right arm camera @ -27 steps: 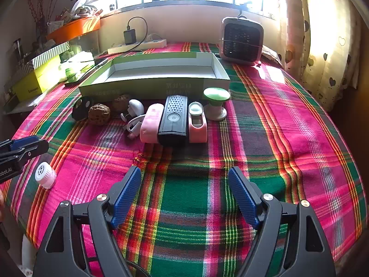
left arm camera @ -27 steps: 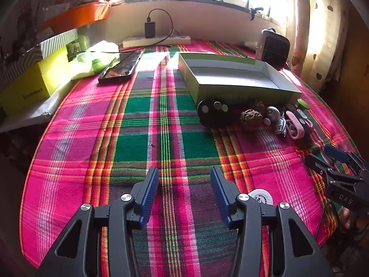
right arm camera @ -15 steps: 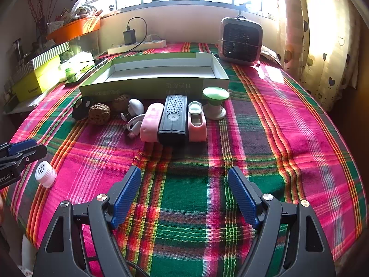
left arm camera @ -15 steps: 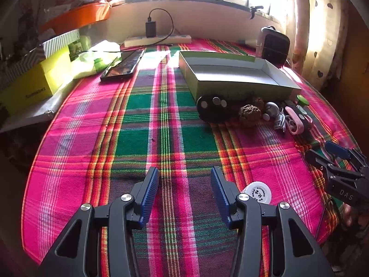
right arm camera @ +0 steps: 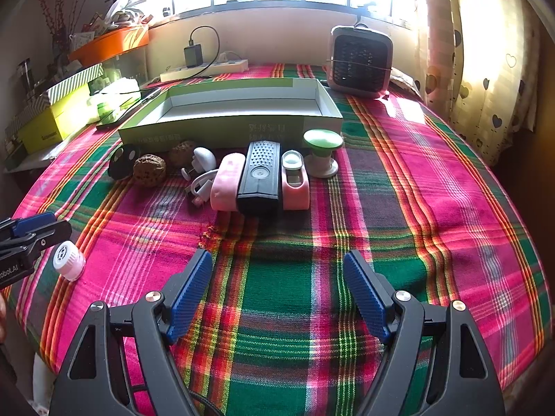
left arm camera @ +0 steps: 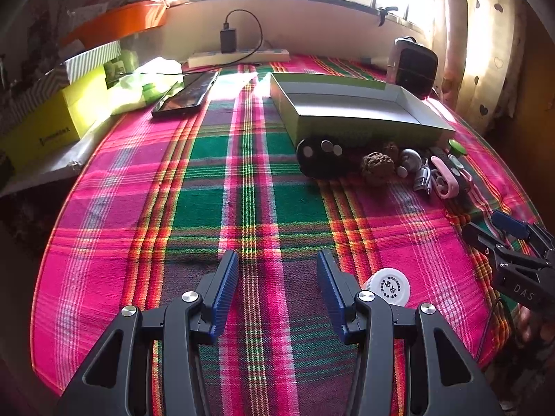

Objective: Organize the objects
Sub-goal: 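Move the left gripper toward the white round cap on the cloth, then close the left gripper on the white round cap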

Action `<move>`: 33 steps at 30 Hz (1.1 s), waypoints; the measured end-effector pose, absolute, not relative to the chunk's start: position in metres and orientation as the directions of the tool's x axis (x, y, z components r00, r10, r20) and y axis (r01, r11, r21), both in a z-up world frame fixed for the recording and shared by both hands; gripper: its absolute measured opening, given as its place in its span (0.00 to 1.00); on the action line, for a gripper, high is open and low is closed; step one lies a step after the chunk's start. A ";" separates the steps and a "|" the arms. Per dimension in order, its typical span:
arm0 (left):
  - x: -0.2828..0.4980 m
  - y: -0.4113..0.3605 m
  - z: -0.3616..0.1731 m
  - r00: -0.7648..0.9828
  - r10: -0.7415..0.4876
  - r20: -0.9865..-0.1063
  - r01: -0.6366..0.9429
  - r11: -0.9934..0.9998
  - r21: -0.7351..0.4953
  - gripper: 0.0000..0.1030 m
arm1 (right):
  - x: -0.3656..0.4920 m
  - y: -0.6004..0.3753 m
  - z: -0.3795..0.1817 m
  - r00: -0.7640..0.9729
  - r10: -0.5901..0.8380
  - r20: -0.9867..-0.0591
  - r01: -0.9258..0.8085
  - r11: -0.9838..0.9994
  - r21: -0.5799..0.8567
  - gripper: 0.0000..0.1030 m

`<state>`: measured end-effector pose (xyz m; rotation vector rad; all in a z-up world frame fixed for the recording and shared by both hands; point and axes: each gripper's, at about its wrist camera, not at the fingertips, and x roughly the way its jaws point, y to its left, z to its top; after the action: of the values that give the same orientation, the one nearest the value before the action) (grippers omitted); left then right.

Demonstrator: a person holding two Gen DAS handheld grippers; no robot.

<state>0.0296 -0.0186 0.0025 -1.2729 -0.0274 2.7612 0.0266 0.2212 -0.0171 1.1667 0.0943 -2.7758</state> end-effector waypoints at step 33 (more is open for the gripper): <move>0.060 0.018 0.010 -0.616 0.311 -0.723 -0.339 -0.934 -0.113 0.44 | 0.027 0.226 -0.017 -0.697 -0.106 -0.709 0.156 -0.988 -0.006 0.76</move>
<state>0.0598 0.0176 0.0099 -1.1266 0.0483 2.5389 0.0266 0.2262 -0.0170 1.1498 0.0981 -2.7680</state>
